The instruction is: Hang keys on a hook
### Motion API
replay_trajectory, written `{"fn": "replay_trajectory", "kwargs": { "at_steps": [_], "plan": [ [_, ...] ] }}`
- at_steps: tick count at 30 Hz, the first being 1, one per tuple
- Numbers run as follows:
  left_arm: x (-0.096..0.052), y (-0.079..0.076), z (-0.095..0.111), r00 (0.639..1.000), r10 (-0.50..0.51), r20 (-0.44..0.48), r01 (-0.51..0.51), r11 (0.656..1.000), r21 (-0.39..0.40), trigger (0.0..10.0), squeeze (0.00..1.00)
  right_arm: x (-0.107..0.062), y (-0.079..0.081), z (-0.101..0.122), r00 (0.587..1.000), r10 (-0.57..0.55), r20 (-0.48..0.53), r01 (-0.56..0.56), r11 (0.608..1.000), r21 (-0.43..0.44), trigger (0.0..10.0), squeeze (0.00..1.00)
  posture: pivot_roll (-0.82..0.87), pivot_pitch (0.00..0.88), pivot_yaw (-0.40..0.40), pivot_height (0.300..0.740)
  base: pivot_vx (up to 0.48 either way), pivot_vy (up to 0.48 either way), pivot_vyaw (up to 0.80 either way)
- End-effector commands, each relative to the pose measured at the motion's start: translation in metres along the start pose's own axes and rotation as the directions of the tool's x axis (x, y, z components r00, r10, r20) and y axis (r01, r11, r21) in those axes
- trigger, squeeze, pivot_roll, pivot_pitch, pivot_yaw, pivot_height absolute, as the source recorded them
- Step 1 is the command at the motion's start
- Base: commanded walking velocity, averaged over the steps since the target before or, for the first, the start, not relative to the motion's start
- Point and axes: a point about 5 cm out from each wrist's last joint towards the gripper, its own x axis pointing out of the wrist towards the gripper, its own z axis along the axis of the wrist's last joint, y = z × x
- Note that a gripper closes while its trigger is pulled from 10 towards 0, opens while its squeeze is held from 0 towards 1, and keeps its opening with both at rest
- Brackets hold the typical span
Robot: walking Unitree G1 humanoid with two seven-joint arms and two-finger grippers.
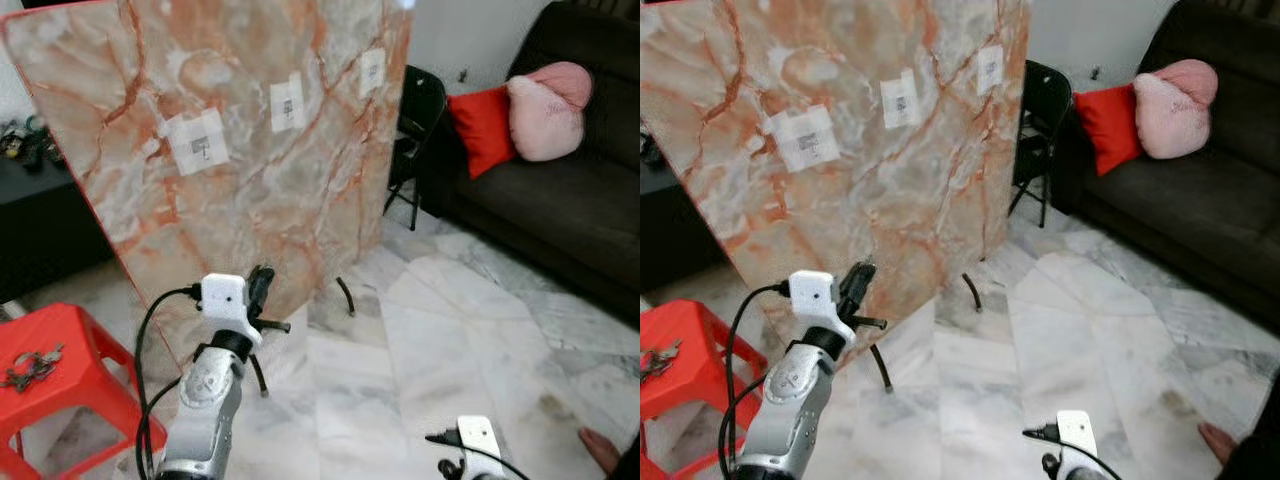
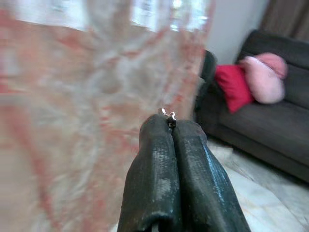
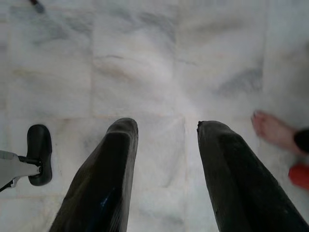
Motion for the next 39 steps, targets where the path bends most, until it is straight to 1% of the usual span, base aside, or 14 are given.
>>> {"fn": "replay_trajectory", "kwargs": {
  "at_steps": [1,10,18,20,22,24,26,29,32,37,39],
  "plan": [
    [0.0017,0.0024,0.0058,1.000,0.008,0.020,-0.008,1.000,-0.007,10.0,0.00,0.0002,-0.0001,0.0039,1.000,-0.002,0.011,0.001,1.000,0.022,10.0,0.00,0.09,0.000,-0.073,0.740,0.326,0.000,0.00],
    [0.0027,0.0014,0.0065,1.000,0.004,0.024,-0.004,1.000,-0.014,10.0,0.00,0.0002,0.0005,0.0046,1.000,0.012,0.014,-0.012,1.000,-0.004,10.0,0.00,0.09,0.000,-0.071,0.740,0.329,0.000,0.00],
    [0.0018,0.0003,0.0050,1.000,0.004,0.020,-0.003,1.000,-0.018,10.0,0.00,0.0002,0.0002,0.0046,1.000,0.012,0.013,-0.012,1.000,-0.009,10.0,0.00,0.09,0.000,-0.073,0.740,0.331,0.000,0.00],
    [0.0019,-0.0005,0.0052,1.000,0.001,0.021,-0.001,1.000,-0.018,10.0,0.00,0.0001,0.0003,0.0055,1.000,0.022,0.015,-0.021,0.999,-0.032,10.0,0.00,0.09,0.000,-0.073,0.740,0.330,0.000,0.00],
    [0.0022,-0.0006,0.0056,1.000,0.001,0.023,0.000,1.000,-0.019,10.0,0.00,0.0001,0.0003,0.0062,1.000,0.024,0.016,-0.024,0.998,-0.054,10.0,0.00,0.09,0.000,-0.073,0.740,0.332,0.000,0.74],
    [0.0024,-0.0006,0.0061,1.000,0.001,0.025,0.000,1.000,-0.020,10.0,0.00,0.0001,0.0005,0.0059,1.000,0.026,0.015,-0.026,0.998,-0.050,10.0,0.00,0.09,0.000,-0.073,0.740,0.332,0.000,0.80],
    [0.0025,-0.0005,0.0064,1.000,0.001,0.029,0.000,1.000,-0.024,10.0,0.00,0.0002,0.0009,0.0054,1.000,0.026,0.017,-0.026,0.999,-0.027,10.0,0.00,0.09,0.000,-0.074,0.740,0.330,0.000,0.80],
    [0.0025,-0.0007,0.0064,1.000,0.000,0.030,0.000,1.000,-0.025,10.0,0.00,0.0002,0.0009,0.0055,1.000,0.027,0.016,-0.026,0.999,-0.034,10.0,0.00,0.09,0.000,-0.073,0.740,0.330,0.000,0.56],
    [0.0025,-0.0007,0.0067,1.000,0.001,0.031,0.000,1.000,-0.027,10.0,0.00,0.0002,0.0014,0.0048,0.999,0.026,0.019,-0.026,1.000,-0.006,10.0,0.00,0.09,0.000,-0.073,0.740,0.331,0.000,0.00],
    [0.0021,-0.0010,0.0077,0.999,0.000,0.040,0.001,1.000,-0.031,10.0,0.00,0.0002,0.0016,0.0052,0.999,0.029,0.020,-0.029,0.999,-0.015,10.0,0.00,0.09,0.000,-0.073,0.740,0.322,0.000,0.00],
    [0.0018,-0.0013,0.0082,0.999,-0.003,0.045,0.005,0.999,-0.036,10.0,0.00,0.0002,0.0018,0.0051,0.999,0.031,0.019,-0.031,0.999,-0.020,10.0,0.00,0.09,0.000,-0.072,0.740,0.000,0.000,0.00]
  ]
}}
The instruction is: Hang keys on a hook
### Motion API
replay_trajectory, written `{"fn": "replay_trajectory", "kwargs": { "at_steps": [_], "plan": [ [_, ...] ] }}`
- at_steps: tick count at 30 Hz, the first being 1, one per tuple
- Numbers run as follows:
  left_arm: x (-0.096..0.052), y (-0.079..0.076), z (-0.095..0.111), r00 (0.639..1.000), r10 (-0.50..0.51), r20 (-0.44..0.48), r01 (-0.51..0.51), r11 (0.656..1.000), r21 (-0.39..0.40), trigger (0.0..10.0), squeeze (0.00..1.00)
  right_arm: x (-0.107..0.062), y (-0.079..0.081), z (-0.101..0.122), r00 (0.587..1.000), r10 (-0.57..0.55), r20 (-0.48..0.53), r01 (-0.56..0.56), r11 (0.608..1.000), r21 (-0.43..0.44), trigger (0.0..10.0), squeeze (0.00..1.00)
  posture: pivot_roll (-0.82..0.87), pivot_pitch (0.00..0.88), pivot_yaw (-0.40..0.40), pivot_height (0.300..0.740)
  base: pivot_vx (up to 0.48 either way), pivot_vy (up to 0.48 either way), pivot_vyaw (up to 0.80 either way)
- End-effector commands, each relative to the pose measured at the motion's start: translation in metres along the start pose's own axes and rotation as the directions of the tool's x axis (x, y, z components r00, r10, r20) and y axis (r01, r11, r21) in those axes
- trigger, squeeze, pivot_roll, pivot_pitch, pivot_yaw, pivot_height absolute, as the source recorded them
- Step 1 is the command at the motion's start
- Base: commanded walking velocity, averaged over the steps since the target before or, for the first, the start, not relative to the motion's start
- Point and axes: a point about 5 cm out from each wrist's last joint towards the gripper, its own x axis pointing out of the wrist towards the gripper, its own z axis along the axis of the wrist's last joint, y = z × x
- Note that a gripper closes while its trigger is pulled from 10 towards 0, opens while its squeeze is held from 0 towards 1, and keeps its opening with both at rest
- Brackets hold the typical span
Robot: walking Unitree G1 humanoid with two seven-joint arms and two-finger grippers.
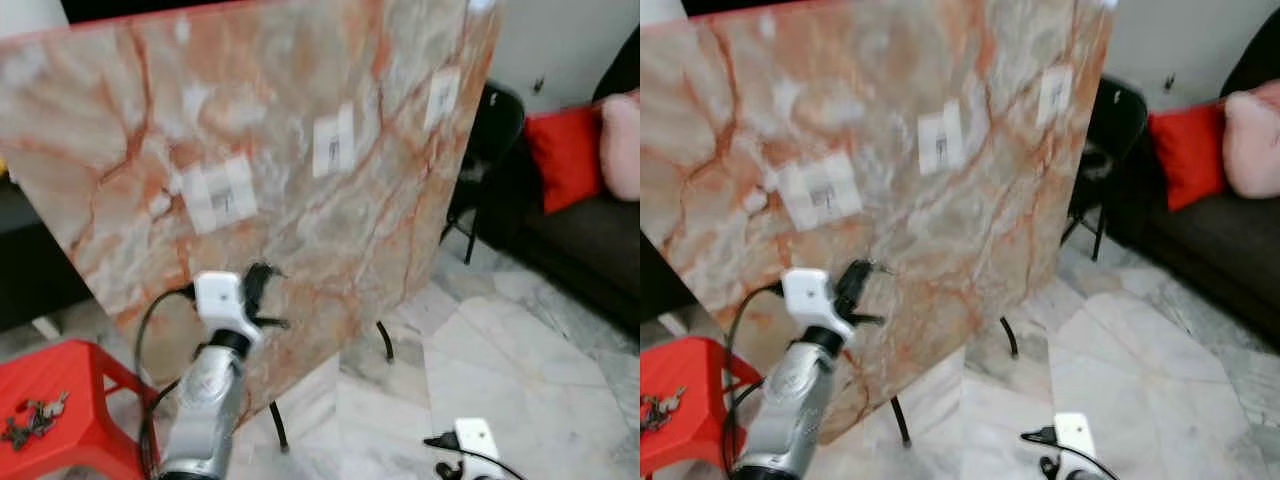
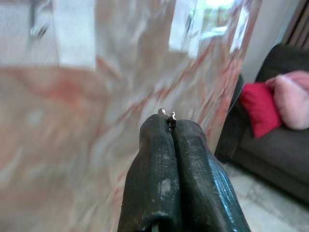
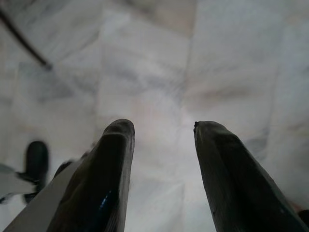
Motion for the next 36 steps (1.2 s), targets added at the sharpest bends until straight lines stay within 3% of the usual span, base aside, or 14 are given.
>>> {"fn": "replay_trajectory", "kwargs": {
  "at_steps": [1,23,30,36],
  "plan": [
    [-0.001,0.007,0.006,1.000,0.017,0.024,-0.017,1.000,0.008,10.0,0.00,0.001,0.006,0.004,1.000,0.016,0.014,-0.016,1.000,0.005,10.0,0.00,0.09,0.000,-0.072,0.740,0.000,0.000,0.00],
    [0.002,0.008,0.017,0.997,0.030,0.077,-0.027,0.999,-0.043,10.0,0.00,0.001,0.007,0.004,1.000,0.021,0.011,-0.021,1.000,-0.008,10.0,0.00,0.09,0.000,-0.070,0.740,0.000,0.000,0.00],
    [0.004,0.001,0.023,0.995,-0.051,0.087,0.055,0.998,-0.043,10.0,0.00,0.001,0.006,0.004,1.000,0.021,0.010,-0.021,1.000,-0.022,10.0,0.00,0.09,0.000,-0.076,0.740,0.000,0.000,0.00],
    [0.007,0.001,0.029,0.992,-0.045,0.114,0.050,0.998,-0.047,10.0,0.00,0.001,0.005,0.005,1.000,0.020,0.009,-0.019,0.999,-0.028,10.0,0.00,0.09,0.000,-0.078,0.740,0.000,0.000,0.00]
  ]
}}
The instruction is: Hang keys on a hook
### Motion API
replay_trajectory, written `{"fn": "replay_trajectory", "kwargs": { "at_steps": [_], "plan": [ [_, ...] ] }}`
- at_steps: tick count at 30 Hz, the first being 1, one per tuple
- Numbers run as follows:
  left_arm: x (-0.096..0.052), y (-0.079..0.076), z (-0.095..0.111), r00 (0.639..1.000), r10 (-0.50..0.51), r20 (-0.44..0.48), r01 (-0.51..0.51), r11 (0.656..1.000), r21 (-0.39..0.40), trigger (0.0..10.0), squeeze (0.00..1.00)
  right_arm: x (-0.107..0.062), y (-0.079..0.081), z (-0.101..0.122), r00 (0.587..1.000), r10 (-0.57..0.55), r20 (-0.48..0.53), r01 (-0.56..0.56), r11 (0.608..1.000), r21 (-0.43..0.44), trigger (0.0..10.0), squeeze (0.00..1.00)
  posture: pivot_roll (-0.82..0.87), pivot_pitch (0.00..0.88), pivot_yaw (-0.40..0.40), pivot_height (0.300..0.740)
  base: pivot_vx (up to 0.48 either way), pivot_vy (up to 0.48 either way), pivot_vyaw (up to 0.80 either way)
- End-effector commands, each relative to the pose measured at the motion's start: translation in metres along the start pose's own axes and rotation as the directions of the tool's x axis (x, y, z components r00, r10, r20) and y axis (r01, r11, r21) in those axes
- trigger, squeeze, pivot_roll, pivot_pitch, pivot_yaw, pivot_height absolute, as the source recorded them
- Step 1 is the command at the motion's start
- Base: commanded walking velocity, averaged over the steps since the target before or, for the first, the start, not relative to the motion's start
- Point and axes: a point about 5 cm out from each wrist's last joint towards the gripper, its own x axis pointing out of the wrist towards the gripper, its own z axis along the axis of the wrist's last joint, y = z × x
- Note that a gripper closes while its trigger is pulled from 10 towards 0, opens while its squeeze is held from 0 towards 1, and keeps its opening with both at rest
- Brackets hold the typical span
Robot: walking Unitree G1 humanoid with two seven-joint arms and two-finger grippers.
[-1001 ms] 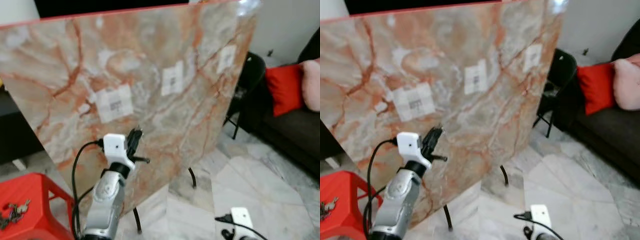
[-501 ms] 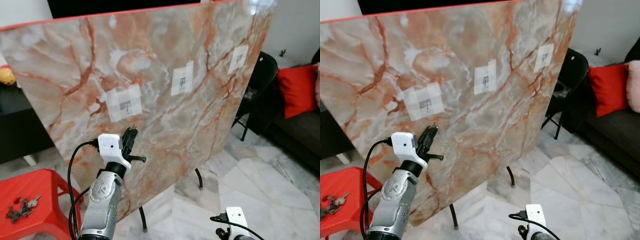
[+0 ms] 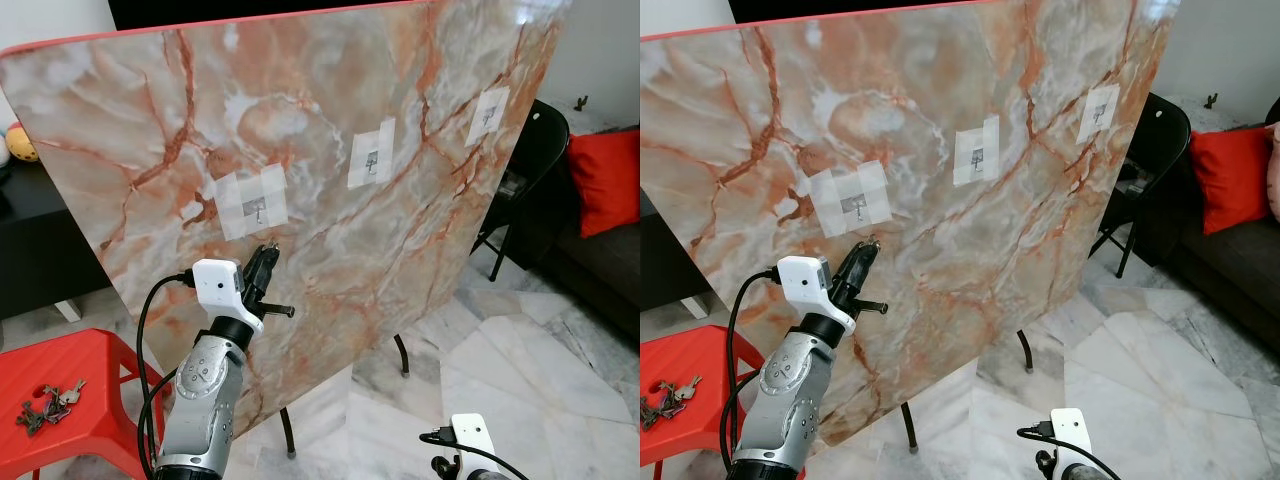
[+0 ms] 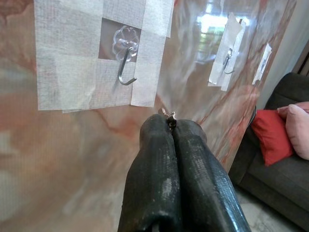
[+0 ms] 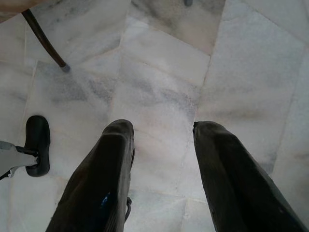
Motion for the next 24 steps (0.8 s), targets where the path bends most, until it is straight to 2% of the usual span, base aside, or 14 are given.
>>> {"fn": "replay_trajectory", "kwargs": {
  "at_steps": [1,15,24],
  "plan": [
    [0.0066,-0.0039,0.0107,0.999,-0.021,0.041,0.021,1.000,0.000,10.0,0.00,-0.0004,-0.0036,0.0018,1.000,-0.010,0.000,0.010,1.000,-0.014,10.0,0.00,0.09,0.000,-0.078,0.740,0.000,0.000,0.00],
    [0.0088,0.0023,0.0149,0.997,0.030,0.066,-0.028,0.999,-0.042,10.0,0.00,-0.0004,-0.0035,0.0023,1.000,-0.011,0.001,0.011,1.000,-0.014,10.0,0.00,0.09,0.000,-0.079,0.740,0.000,0.000,0.00],
    [0.0115,0.0004,0.0155,0.997,0.036,0.074,-0.032,0.997,-0.066,10.0,0.00,-0.0004,-0.0035,0.0024,1.000,-0.012,0.001,0.012,1.000,-0.015,10.0,0.00,0.09,0.000,-0.079,0.740,0.000,0.000,0.00]
  ]
}}
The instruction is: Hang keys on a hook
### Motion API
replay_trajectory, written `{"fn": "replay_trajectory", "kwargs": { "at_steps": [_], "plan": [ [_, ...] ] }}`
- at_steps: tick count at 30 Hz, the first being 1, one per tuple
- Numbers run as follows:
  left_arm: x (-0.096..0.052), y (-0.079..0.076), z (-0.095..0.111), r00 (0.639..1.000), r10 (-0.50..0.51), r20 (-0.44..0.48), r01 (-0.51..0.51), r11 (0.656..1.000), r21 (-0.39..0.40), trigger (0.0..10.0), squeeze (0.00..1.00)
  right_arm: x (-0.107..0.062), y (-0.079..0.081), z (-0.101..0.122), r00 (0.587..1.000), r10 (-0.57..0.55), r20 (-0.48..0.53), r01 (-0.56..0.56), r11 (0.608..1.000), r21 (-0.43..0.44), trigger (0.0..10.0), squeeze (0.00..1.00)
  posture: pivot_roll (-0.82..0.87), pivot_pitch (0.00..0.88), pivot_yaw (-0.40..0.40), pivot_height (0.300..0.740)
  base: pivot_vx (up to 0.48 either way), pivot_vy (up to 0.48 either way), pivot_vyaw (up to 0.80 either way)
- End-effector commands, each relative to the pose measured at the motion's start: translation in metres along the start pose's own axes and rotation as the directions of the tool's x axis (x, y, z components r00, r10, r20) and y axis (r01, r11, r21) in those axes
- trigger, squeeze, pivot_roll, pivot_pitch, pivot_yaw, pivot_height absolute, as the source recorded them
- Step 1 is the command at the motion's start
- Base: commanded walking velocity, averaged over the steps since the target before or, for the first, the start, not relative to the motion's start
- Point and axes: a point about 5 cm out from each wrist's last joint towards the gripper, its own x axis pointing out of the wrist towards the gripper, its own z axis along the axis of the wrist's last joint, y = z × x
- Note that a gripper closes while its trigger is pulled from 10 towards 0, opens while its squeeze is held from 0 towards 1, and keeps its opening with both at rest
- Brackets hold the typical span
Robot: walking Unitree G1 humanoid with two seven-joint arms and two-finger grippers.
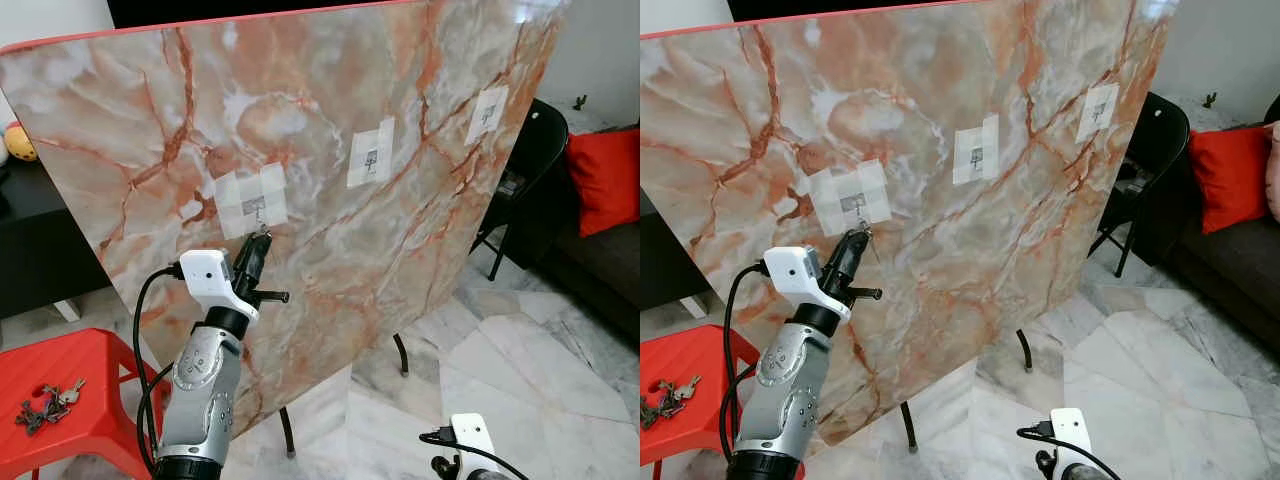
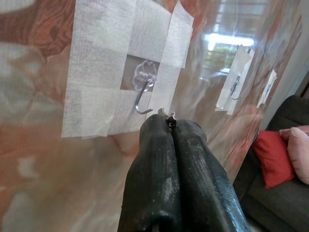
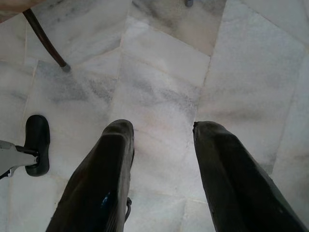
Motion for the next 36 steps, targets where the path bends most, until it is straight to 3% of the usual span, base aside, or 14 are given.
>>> {"fn": "replay_trajectory", "kwargs": {
  "at_steps": [1,36],
  "plan": [
    [0.0055,-0.0035,0.0062,1.000,-0.007,0.023,0.007,1.000,-0.011,10.0,0.00,-0.0004,-0.0036,0.0022,1.000,-0.012,0.001,0.012,1.000,-0.012,10.0,0.00,0.09,0.000,-0.079,0.740,0.000,0.000,0.00],
    [0.0090,0.0052,-0.0008,0.998,0.055,-0.002,-0.055,0.998,-0.016,10.0,0.00,-0.0001,-0.0022,0.0034,1.000,-0.009,0.004,0.009,1.000,-0.012,10.0,0.00,0.09,0.000,-0.076,0.740,0.000,0.000,0.00]
  ]
}}
